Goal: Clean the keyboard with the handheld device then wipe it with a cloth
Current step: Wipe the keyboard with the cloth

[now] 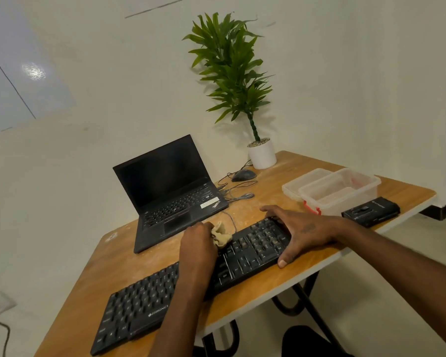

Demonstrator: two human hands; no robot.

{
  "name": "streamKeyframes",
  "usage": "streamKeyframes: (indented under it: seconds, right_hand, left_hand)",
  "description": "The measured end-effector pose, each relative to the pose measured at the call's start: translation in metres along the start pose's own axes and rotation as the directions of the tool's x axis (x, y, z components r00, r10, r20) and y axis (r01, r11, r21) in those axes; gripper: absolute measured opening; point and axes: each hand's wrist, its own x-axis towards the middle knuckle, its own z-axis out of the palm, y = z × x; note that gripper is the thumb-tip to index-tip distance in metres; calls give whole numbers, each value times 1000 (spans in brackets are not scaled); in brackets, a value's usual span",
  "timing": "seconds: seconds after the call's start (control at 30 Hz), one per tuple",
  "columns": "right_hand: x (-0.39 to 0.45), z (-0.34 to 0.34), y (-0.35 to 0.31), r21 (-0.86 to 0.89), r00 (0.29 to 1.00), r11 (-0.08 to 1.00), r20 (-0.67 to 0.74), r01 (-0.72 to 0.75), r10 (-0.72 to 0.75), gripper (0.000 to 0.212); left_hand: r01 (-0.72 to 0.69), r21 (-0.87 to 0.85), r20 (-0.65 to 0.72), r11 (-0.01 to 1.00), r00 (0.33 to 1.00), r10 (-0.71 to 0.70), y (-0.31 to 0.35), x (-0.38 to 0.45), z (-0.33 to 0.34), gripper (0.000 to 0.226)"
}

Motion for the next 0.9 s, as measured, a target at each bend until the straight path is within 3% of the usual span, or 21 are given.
streamKeyframes:
  seconds: [0.1, 0.33, 0.5, 0.73, 0.9]
  right_hand:
    - [2, 0, 3, -7, 1000, 1000, -1, -1, 1, 131]
    - [2, -2, 4, -36, 1000, 999, 1, -10, 10, 129]
    - [2, 0, 4, -41, 1000, 999, 5, -21, 21, 129]
    - [2, 1, 4, -27, 1000, 999, 21, -20, 21, 131]
    - [2, -1, 1, -11, 1000, 1000, 22, -20, 20, 129]
  left_hand:
    - [17, 9, 29, 1000, 999, -18, 1, 3, 3, 26]
    - [-99, -117, 102, 988, 988, 111, 10, -43, -14, 13]
    - [-91, -210, 100, 973, 988, 114, 10, -59, -25, 24]
    - [0, -61, -41, 998, 999, -3, -1, -17, -2, 19]
    - [-4, -55, -28, 998, 1000, 3, 0, -24, -1, 22]
